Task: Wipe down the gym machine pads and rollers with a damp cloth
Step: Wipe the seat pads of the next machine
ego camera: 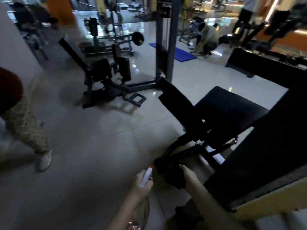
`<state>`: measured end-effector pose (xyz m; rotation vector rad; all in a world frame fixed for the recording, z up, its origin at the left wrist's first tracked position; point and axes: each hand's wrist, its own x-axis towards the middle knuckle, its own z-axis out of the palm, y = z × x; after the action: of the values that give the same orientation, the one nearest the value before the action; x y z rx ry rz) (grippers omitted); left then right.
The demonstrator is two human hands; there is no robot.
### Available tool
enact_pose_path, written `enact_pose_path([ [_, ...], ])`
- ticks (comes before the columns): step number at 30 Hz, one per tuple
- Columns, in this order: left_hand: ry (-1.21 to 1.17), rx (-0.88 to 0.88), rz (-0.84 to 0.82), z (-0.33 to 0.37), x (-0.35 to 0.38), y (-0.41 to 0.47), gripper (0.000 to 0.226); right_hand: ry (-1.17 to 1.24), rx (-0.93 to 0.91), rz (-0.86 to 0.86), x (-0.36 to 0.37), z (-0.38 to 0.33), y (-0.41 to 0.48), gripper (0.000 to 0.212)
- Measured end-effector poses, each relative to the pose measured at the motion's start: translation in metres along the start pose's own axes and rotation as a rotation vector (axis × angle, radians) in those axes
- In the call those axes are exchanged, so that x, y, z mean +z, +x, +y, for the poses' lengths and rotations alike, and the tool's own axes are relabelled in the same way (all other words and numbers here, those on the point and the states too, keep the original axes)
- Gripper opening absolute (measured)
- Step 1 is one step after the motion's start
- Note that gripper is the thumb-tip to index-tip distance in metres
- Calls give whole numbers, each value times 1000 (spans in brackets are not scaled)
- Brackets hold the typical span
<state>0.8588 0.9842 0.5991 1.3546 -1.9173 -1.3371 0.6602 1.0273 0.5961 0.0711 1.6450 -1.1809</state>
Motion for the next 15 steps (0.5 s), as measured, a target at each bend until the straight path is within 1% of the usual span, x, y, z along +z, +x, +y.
enact_pose_path([
  [2, 41, 63, -96, 10, -10, 32, 32, 65, -6, 52, 10, -14, 7, 27],
  [4, 66, 90, -111, 22, -15, 61, 27, 111, -1, 108, 13, -26, 20, 36],
  [7, 45, 96, -120, 39, -16, 100, 19, 174, -6, 158, 18, -46, 39, 39],
  [9, 33, 146, -158, 52, -13, 121, 17, 228, -13, 178, 22, -60, 51, 40],
  [11, 27, 203, -197, 66, -9, 143, 18, 282, -18, 201, 28, -76, 70, 40],
  [13, 45, 291, -219, 78, -8, 162, 29, 333, -36, 203, 35, -93, 84, 35],
  [15, 49, 352, -243, 92, -11, 176, 29, 364, -47, 207, 44, -108, 84, 29],
])
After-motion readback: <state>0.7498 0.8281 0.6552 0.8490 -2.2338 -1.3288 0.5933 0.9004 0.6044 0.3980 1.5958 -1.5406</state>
